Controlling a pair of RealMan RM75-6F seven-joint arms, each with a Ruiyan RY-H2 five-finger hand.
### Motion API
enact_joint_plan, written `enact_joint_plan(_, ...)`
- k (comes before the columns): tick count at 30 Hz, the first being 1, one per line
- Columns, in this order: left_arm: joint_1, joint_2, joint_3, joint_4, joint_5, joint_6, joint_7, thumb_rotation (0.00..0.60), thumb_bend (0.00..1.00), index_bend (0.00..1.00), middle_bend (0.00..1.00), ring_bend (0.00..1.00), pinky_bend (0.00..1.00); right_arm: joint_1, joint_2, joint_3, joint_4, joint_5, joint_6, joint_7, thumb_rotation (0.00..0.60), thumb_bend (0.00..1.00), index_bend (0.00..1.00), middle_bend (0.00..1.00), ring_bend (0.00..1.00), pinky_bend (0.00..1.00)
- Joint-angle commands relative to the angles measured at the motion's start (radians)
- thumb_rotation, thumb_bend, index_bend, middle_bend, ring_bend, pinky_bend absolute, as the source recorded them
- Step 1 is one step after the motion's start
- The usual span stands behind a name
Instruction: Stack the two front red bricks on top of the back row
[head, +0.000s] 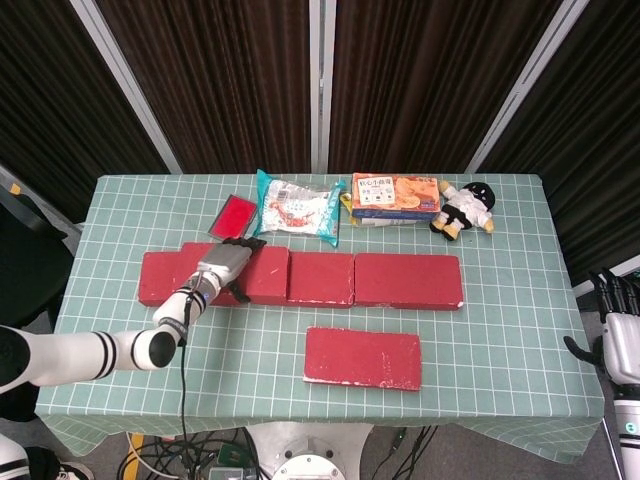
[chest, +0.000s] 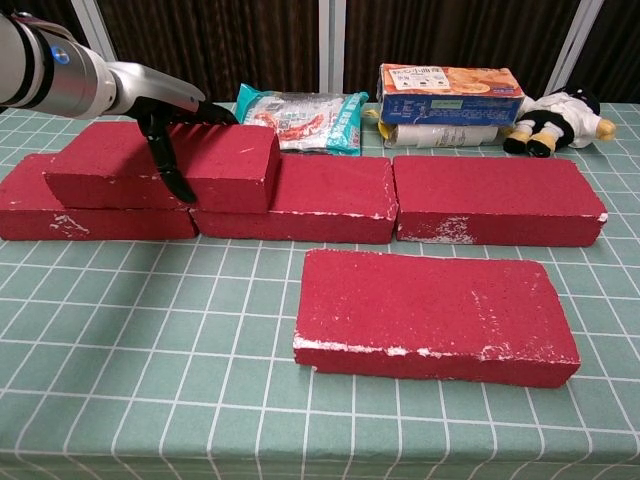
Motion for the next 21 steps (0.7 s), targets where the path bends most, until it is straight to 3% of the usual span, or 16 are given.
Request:
enact_joint_plan(1, 0.002, 0.000, -0.002, 0.001, 0.004, -0.001, -0.003, 0.600, 0.09, 0.00, 0.00, 0.00, 0.00, 0.000, 0.000, 0.000, 0.002, 0.001, 0.000, 0.001, 0.600, 0.11, 0.00, 0.00, 0.00, 0.00)
enact_joint_plan(21, 0.009, 0.005, -0.013, -0.018, 0.009, 0.028, -0.001, 0.600, 0.08, 0.00, 0.00, 0.00, 0.00, -0.001, 0.000, 0.000, 0.001, -0.001, 0.001, 0.003, 0.600, 0.11, 0.00, 0.00, 0.00, 0.00)
